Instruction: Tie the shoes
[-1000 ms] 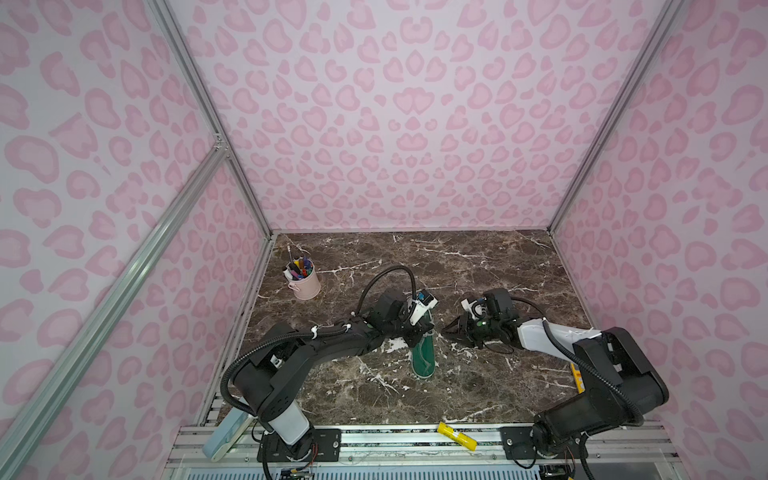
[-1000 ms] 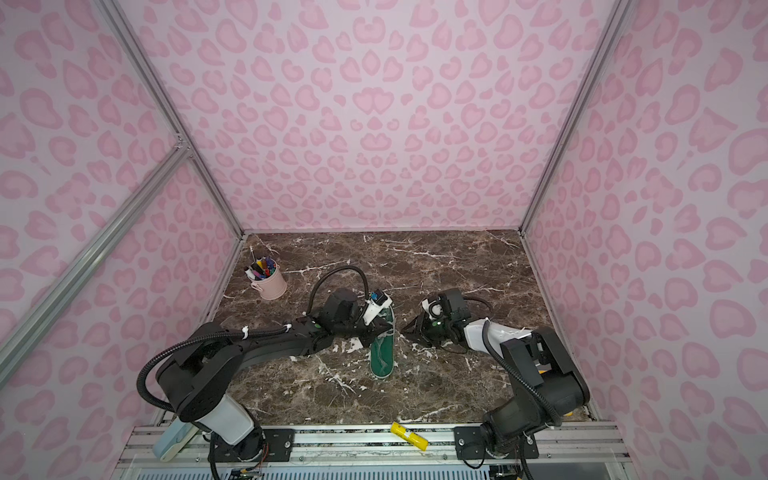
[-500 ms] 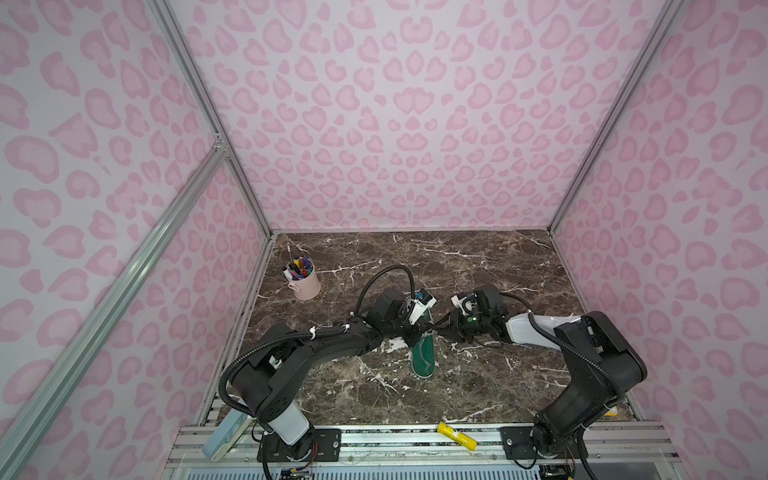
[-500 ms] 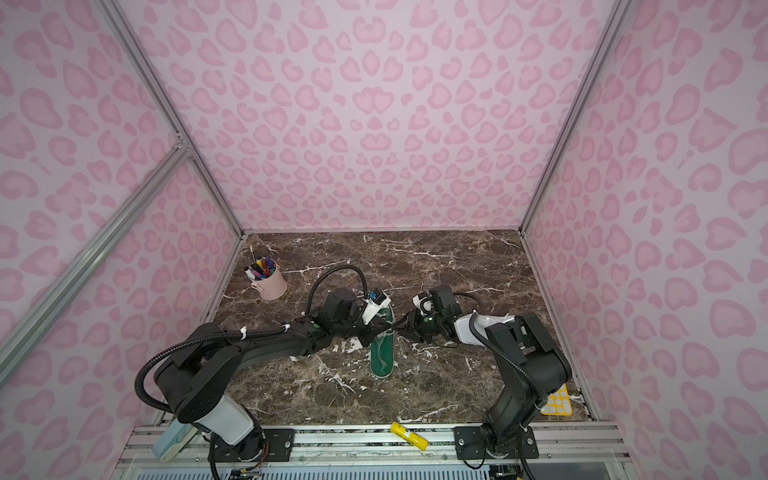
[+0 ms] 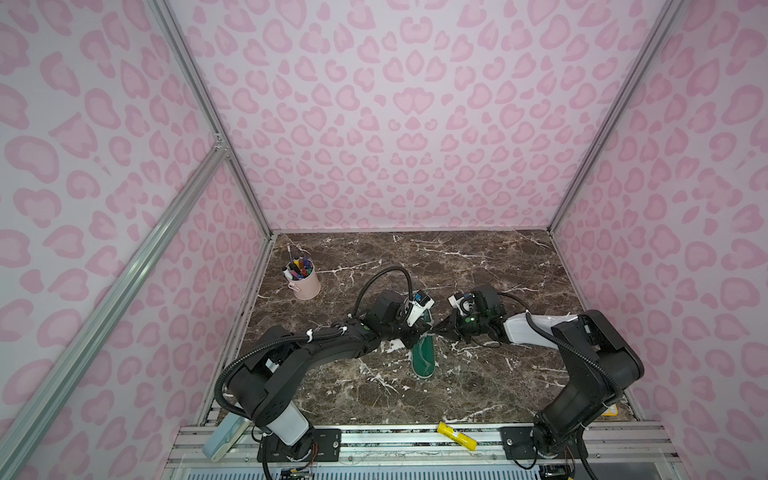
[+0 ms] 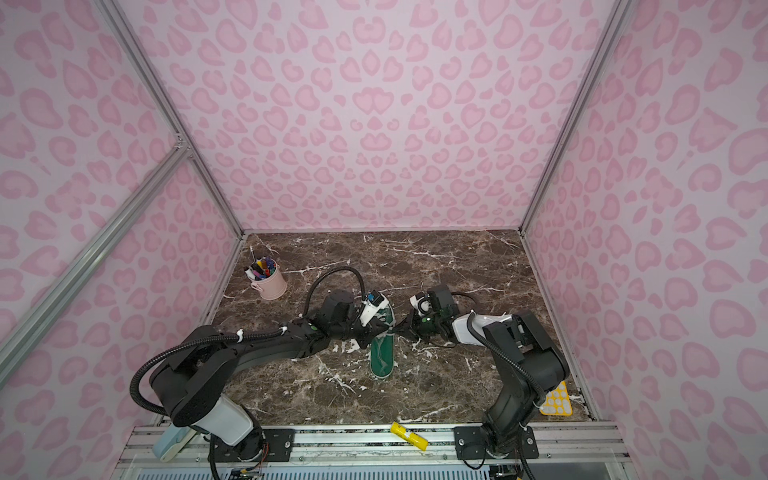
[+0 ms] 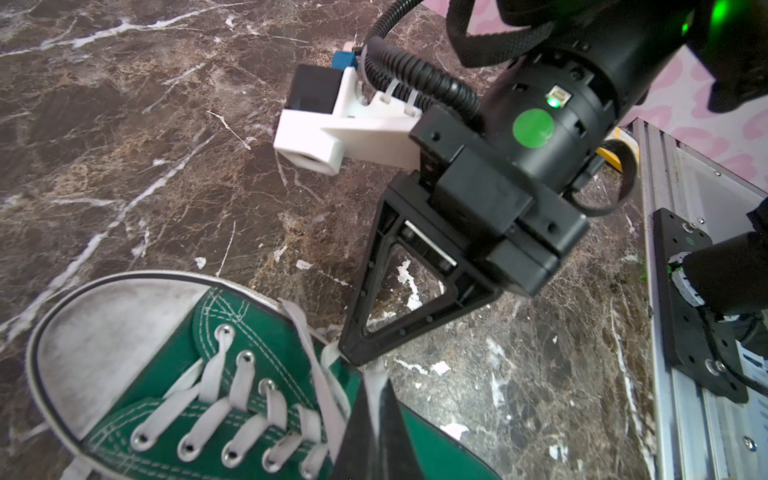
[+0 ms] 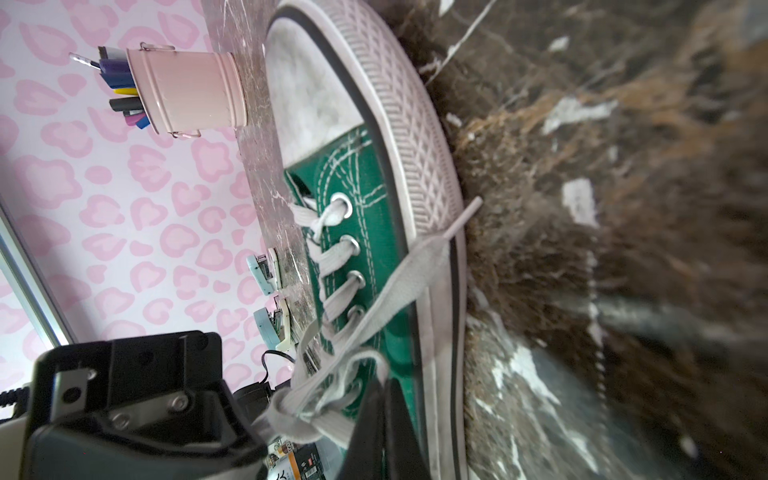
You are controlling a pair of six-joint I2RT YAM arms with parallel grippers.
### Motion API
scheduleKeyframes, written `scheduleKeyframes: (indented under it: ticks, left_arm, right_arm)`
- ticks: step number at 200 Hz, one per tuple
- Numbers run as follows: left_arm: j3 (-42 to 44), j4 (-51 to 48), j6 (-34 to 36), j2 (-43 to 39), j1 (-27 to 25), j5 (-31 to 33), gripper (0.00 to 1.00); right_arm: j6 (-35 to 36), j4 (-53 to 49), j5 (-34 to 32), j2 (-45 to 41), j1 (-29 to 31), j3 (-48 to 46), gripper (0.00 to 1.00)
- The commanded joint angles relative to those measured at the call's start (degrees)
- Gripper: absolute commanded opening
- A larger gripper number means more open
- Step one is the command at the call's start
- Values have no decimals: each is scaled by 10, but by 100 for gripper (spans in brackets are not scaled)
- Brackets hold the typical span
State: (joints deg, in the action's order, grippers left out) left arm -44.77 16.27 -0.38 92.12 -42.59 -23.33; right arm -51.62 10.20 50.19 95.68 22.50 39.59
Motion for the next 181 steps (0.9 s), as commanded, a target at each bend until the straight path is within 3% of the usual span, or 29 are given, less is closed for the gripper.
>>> scheduleKeyframes:
  ticks: [1, 68, 77, 91, 106, 144, 163, 181]
  left_arm:
    - [7, 11, -4, -9, 3, 9, 5]
    - [26, 16, -8, -17, 8, 14, 5]
    - [23, 12, -6, -14, 8, 10, 5]
    - [19, 6, -4, -10, 8, 7, 5]
    - [19, 4, -1, -11, 7, 7, 5]
    - [15, -3, 5, -12, 8, 6, 4]
    - [15, 5, -4, -10, 11, -4, 4]
    - [14, 7, -8, -7, 14, -7, 4]
  right_arm:
    - [8, -18, -14, -14, 1, -10, 2]
    - [28, -85, -1, -14, -1, -3, 3]
    - [30, -82, 8, -11, 0, -2, 8]
    - [52, -107, 10, -12, 0, 10, 24]
    - [109, -161, -1, -22, -2, 31, 31]
    - [306, -310, -7, -8, -22, 105, 37]
    - [427, -405, -54, 1, -20, 161, 37]
    - [493, -397, -77, -13, -17, 161, 35]
